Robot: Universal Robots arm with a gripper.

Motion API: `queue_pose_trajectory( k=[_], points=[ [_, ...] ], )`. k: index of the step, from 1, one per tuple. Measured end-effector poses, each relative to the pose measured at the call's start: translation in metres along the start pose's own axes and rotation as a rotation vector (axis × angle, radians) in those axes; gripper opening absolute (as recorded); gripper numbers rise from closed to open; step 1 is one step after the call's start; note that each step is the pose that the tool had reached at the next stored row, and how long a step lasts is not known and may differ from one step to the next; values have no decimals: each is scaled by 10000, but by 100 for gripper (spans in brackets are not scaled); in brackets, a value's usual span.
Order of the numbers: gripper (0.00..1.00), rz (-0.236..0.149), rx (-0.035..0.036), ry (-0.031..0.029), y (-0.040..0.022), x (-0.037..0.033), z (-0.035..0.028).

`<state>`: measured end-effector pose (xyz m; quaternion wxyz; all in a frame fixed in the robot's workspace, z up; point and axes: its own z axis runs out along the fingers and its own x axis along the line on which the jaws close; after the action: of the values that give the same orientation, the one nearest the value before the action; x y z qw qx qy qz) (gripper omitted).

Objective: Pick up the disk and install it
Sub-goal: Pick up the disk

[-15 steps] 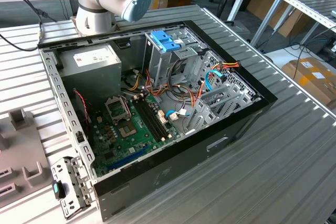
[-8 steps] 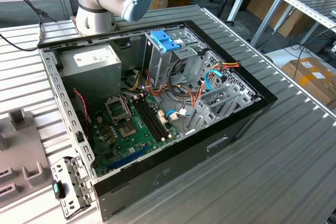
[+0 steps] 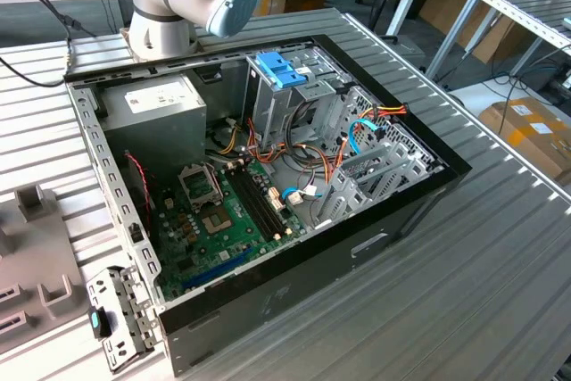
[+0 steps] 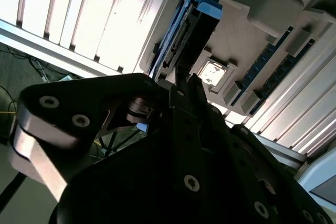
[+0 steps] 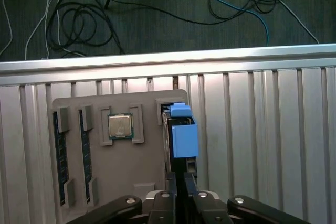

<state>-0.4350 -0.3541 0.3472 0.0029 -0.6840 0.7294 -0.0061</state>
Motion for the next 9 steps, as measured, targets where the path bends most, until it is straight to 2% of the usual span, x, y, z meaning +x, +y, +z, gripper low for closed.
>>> queue_pose_trajectory(
  k=[2,5,6,7,9],
  points=[
    [36,0,0,0,0,0,0],
    [42,0,0,0,0,0,1],
    [54,1,0,0,0,0,1],
    [60,1,0,0,0,0,1],
    [60,0,0,0,0,0,1]
  ],
)
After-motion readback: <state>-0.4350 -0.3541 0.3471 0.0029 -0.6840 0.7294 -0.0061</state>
